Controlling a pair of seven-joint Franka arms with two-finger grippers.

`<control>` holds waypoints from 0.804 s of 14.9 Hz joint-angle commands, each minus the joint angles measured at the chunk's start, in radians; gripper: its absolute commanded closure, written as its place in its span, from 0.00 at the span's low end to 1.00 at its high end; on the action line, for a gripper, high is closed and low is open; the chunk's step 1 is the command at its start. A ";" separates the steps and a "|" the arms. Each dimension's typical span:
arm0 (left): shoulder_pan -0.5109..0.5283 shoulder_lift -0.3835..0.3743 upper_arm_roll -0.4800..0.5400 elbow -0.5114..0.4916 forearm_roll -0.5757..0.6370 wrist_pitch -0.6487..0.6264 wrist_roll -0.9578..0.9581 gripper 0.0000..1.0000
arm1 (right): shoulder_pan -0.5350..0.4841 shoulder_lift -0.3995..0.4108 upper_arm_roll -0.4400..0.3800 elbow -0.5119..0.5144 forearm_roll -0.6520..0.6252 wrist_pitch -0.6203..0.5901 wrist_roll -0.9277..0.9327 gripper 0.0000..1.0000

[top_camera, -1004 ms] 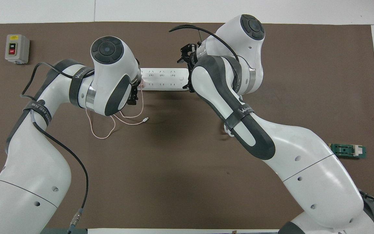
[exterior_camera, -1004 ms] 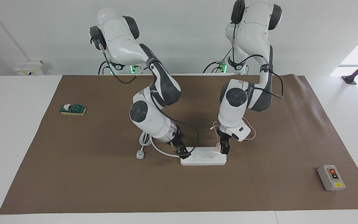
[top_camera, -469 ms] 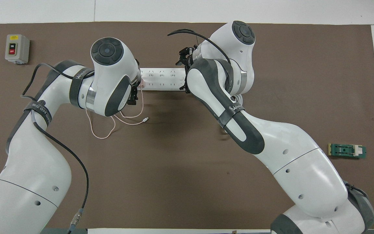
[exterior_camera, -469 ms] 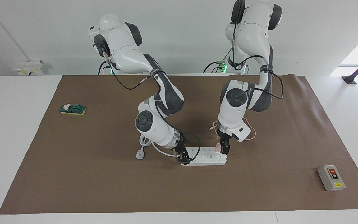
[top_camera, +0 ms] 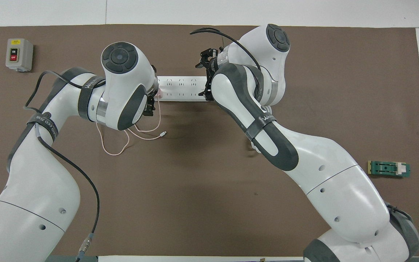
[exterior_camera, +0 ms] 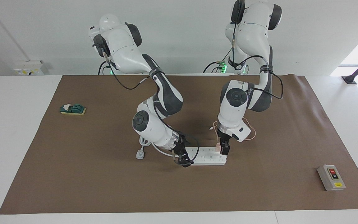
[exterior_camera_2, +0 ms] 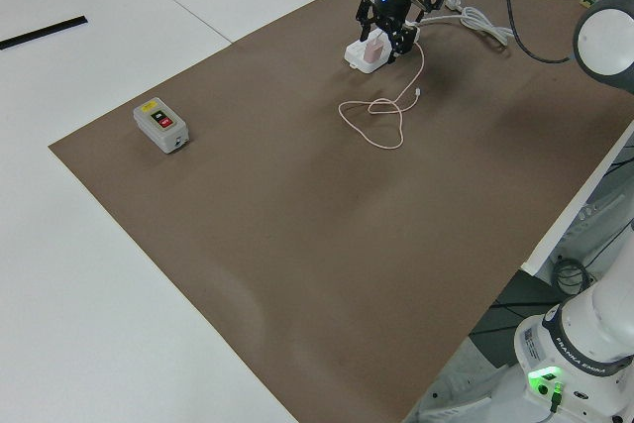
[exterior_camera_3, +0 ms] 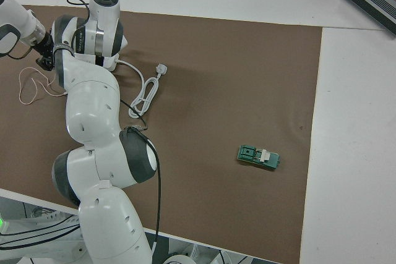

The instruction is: Unplug charger and place it aside

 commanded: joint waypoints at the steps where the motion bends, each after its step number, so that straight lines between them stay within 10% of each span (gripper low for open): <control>1: -0.007 -0.002 0.008 -0.015 0.009 0.022 -0.005 0.10 | -0.007 -0.013 0.000 -0.036 0.029 0.022 -0.051 0.00; 6: -0.007 0.003 0.008 -0.015 0.009 0.026 -0.007 0.26 | -0.004 -0.161 0.008 -0.335 0.100 0.206 -0.318 0.00; 11: -0.009 0.012 0.008 -0.015 0.007 0.045 -0.013 0.98 | -0.001 -0.171 -0.001 -0.320 0.144 0.073 -0.214 0.00; 12: -0.009 0.013 0.010 -0.014 0.007 0.045 -0.013 1.00 | 0.002 -0.169 -0.001 -0.320 0.145 0.077 -0.196 0.00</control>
